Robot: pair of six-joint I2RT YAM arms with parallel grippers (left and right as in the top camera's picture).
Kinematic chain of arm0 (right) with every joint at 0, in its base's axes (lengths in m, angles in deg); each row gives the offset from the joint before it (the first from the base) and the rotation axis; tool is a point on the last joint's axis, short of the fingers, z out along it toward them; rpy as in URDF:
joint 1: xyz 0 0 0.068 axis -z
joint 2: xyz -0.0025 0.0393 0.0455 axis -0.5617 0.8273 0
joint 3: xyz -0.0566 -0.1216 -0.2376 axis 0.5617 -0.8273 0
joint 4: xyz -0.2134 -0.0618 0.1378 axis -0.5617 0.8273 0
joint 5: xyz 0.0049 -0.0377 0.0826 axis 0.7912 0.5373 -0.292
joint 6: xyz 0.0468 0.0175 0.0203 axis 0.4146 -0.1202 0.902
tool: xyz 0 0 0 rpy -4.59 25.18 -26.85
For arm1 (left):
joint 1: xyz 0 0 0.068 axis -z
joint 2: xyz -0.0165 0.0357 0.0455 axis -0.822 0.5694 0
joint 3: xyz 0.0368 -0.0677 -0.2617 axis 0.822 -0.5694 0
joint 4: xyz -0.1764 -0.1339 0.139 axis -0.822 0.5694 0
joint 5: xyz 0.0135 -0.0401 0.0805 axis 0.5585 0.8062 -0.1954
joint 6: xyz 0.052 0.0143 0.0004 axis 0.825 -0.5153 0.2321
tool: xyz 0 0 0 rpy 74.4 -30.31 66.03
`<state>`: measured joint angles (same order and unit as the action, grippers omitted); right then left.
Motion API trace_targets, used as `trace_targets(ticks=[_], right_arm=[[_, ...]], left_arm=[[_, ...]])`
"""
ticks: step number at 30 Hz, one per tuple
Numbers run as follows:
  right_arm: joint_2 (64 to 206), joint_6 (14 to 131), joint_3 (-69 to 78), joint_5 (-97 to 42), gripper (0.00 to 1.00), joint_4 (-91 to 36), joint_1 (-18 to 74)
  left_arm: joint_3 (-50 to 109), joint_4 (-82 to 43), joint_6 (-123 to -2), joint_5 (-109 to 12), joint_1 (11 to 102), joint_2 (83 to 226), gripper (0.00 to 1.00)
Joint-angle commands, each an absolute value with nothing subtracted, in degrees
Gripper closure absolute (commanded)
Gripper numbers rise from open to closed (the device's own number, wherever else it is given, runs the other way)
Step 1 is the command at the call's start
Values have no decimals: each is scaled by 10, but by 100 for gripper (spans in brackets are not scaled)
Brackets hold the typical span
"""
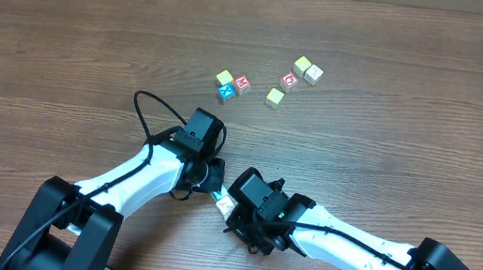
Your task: Flip 5 blocks
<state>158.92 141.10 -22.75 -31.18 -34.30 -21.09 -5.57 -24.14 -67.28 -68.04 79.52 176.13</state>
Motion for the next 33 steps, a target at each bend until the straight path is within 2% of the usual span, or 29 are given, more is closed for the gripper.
trace_targets(ticks=[1,12,25,33], right_arm=[[1588,1416,-221,-307,96,-352,-215],[1588,1415,-221,-307,96,-349,-215],[1588,1415,-221,-309,96,-349,-215],[1588,1415,-221,-309,96,-349,-215]], left_arm=[[-94,-237,-682,-694,800,1816,96],[-94,-217,-722,-719,795,1816,96],[-94,-196,-752,-722,749,1816,96],[-94,-190,-808,-722,747,1816,96]])
